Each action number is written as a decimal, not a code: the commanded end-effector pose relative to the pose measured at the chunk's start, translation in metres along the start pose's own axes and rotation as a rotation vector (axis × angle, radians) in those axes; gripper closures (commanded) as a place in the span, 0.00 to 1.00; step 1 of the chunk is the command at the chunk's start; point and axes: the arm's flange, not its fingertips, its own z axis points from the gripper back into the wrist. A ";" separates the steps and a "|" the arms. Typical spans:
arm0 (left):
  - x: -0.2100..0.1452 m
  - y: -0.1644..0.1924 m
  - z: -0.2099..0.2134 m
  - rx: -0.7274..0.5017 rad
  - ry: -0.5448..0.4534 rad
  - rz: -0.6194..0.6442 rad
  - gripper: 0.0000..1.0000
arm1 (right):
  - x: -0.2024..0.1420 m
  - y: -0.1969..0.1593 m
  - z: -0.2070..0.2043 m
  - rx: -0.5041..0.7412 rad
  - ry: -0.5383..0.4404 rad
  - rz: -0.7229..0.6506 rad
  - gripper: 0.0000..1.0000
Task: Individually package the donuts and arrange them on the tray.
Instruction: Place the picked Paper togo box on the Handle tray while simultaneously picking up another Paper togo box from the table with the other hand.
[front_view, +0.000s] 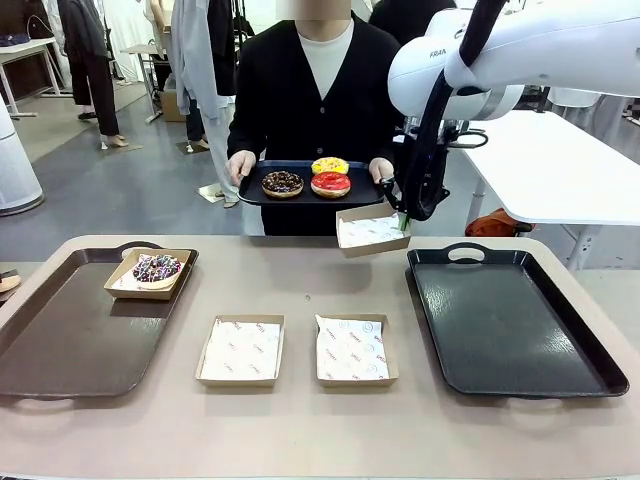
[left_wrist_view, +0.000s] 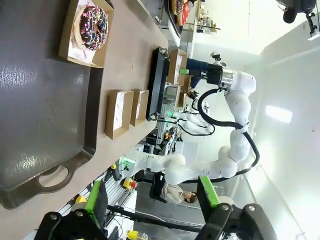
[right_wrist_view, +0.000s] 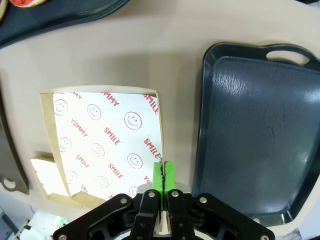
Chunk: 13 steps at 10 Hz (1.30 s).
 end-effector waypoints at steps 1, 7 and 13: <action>-0.001 -0.005 -0.001 -0.003 0.005 -0.019 0.06 | 0.000 -0.001 0.001 0.000 -0.002 -0.002 1.00; -0.001 -0.005 -0.001 -0.003 0.005 -0.019 0.06 | 0.000 -0.001 0.001 0.000 -0.002 -0.002 1.00; -0.001 -0.005 -0.001 -0.003 0.005 -0.019 0.06 | 0.000 -0.001 0.001 0.000 -0.002 -0.002 1.00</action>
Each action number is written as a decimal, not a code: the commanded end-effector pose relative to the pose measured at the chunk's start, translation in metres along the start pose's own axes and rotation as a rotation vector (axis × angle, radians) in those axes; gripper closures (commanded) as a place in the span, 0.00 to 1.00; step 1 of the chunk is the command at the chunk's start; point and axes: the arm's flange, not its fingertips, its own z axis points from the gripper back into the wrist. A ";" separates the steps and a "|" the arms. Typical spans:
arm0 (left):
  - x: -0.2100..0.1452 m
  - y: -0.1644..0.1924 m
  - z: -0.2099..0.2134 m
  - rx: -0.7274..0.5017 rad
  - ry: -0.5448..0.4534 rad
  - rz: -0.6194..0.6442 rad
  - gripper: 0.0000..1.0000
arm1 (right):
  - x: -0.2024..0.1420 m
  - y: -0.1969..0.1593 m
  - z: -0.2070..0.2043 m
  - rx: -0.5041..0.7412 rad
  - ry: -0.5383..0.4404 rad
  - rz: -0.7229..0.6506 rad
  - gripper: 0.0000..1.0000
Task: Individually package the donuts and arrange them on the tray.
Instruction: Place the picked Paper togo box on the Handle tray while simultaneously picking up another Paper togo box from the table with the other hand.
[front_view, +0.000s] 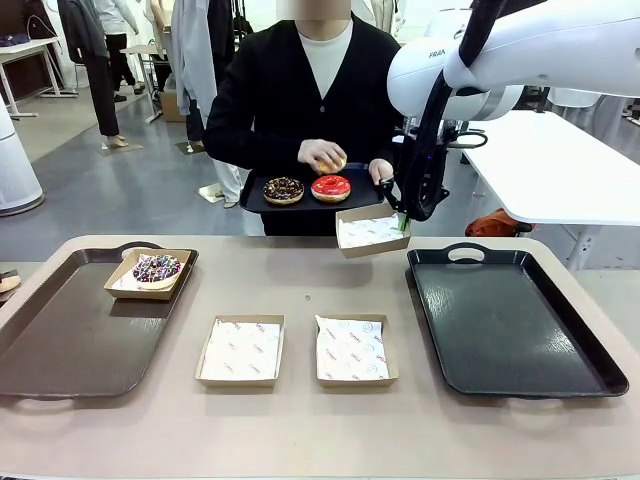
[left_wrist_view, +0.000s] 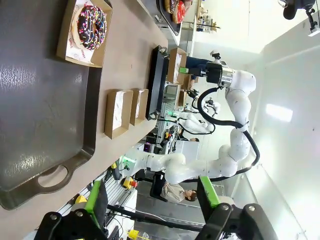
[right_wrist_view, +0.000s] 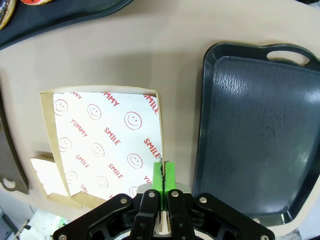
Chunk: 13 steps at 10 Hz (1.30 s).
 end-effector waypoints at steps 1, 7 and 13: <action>-0.002 -0.003 0.001 -0.003 0.001 -0.014 0.06 | 0.000 -0.001 0.001 0.001 -0.001 -0.003 1.00; -0.002 -0.003 0.001 -0.003 0.001 -0.014 0.06 | 0.000 -0.001 0.001 0.001 -0.001 -0.003 1.00; -0.002 -0.003 0.001 -0.003 0.001 -0.014 0.06 | 0.000 -0.001 0.001 0.001 -0.001 -0.003 1.00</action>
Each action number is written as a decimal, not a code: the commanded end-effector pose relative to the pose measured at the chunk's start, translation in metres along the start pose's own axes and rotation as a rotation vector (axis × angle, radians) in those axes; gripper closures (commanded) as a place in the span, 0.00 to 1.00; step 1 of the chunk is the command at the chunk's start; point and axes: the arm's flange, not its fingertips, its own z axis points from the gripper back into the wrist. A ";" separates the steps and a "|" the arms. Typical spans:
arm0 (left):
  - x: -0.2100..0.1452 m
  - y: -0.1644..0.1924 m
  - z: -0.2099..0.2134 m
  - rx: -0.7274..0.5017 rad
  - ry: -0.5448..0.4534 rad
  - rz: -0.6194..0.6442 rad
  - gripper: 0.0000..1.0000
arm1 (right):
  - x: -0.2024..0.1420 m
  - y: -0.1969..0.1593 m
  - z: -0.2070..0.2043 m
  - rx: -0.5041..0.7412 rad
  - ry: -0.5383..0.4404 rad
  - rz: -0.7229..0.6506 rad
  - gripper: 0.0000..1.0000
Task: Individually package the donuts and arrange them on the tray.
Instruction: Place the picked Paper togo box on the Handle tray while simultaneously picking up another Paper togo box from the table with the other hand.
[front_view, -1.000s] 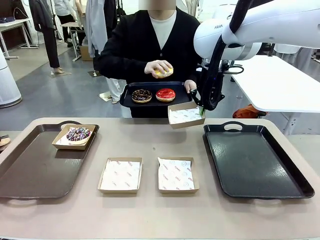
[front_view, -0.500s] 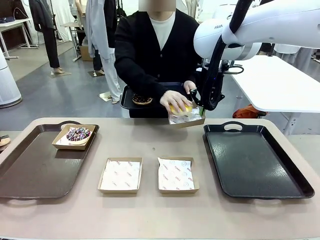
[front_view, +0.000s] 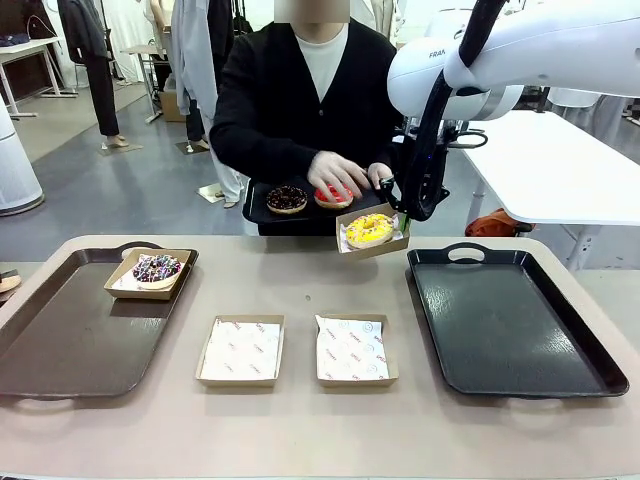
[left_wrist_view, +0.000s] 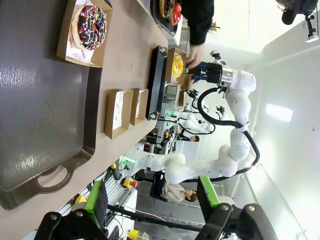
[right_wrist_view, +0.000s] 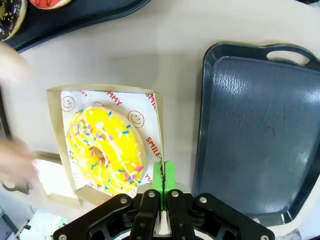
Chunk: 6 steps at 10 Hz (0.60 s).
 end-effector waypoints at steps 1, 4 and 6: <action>-0.002 -0.003 0.001 -0.003 0.001 -0.013 0.06 | 0.000 -0.001 0.001 0.001 -0.001 -0.003 1.00; -0.002 -0.003 0.001 -0.003 0.001 -0.013 0.06 | 0.000 -0.001 0.001 0.001 -0.001 -0.003 1.00; -0.002 -0.003 0.001 -0.003 0.001 -0.013 0.06 | 0.000 -0.001 0.001 0.001 -0.001 -0.003 1.00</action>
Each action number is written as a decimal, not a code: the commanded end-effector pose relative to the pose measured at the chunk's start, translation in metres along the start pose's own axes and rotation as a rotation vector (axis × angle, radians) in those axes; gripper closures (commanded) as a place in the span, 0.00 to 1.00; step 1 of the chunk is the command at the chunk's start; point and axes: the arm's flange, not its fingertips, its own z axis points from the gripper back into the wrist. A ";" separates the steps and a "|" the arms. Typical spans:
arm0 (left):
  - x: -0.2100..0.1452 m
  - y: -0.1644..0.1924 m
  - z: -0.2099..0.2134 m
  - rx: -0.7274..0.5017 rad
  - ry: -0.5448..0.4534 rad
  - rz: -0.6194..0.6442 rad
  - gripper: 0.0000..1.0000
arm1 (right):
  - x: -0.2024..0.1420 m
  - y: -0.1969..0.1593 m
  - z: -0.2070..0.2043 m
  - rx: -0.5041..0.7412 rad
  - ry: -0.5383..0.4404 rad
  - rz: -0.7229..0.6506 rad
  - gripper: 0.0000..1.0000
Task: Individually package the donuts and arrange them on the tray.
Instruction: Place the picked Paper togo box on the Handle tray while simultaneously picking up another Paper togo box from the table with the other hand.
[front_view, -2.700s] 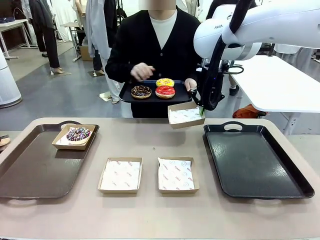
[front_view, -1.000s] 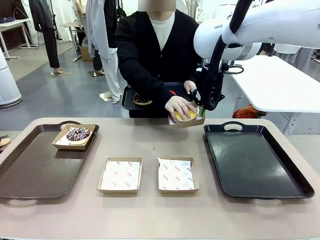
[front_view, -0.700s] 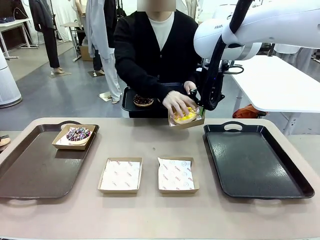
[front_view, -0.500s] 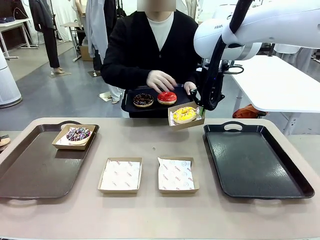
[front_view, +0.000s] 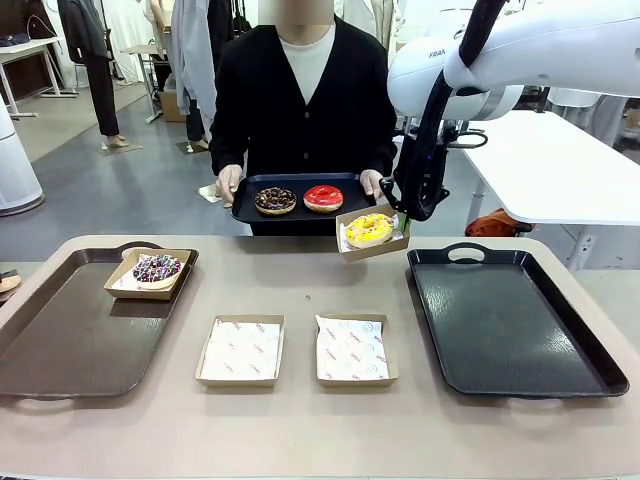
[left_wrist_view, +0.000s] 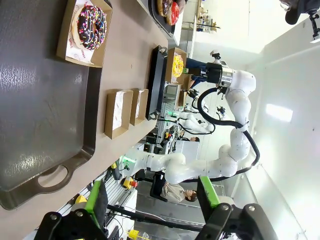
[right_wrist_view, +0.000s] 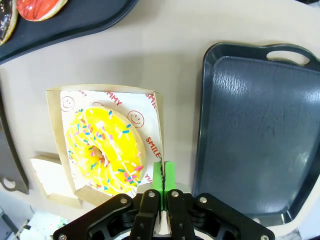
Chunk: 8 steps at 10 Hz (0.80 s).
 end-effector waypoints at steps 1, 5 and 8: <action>-0.002 -0.003 0.001 -0.003 0.001 -0.013 0.06 | 0.000 -0.001 0.001 0.001 -0.001 -0.003 1.00; 0.000 -0.028 -0.024 0.141 0.065 -0.021 0.06 | -0.019 -0.032 0.024 -0.044 -0.001 0.012 0.99; 0.008 -0.085 -0.076 0.331 0.161 -0.059 0.06 | -0.039 -0.097 0.058 0.014 -0.016 -0.019 0.99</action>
